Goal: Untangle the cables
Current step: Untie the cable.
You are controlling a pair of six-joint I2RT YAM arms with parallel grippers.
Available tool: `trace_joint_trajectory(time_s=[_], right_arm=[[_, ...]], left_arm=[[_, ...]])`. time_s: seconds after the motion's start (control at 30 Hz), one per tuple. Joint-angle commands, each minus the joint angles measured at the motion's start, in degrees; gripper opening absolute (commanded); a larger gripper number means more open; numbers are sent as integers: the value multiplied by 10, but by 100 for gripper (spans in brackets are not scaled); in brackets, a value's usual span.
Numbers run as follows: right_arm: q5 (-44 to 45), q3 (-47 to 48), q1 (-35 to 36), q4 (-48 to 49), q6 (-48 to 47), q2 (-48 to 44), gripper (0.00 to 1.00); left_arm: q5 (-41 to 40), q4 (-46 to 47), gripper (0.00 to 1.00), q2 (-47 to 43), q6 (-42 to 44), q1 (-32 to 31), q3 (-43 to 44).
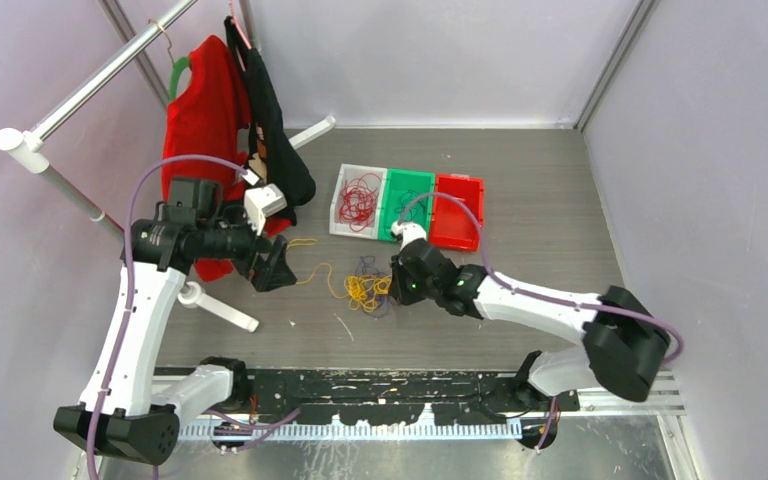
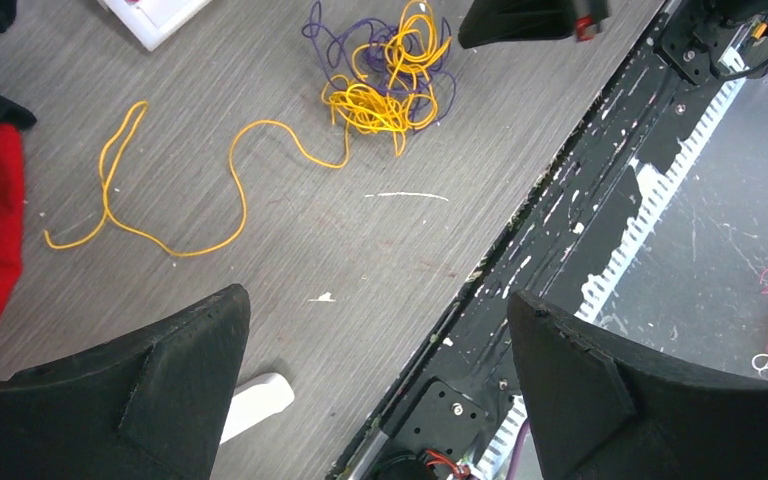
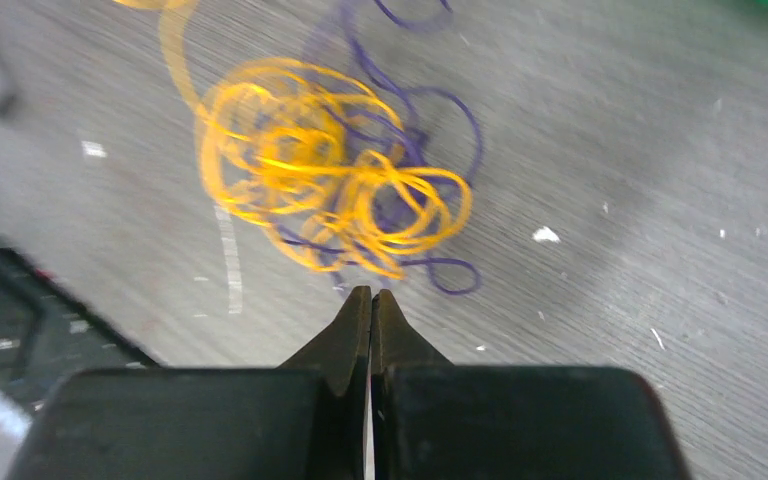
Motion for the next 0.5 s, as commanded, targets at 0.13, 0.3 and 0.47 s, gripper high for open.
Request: trace_joint_trajectory(time_s=[0.13, 0.3, 0.47], right_arm=[[-70, 187, -2, -136, -65, -94, 1], [-1, 136, -3, -156, -80, -83, 37], [21, 6, -8, -57, -56, -80, 64]], left_arm=[[32, 0, 100, -15, 34, -2, 54], [31, -9, 99, -13, 34, -2, 66], [33, -9, 100, -22, 34, -1, 61]])
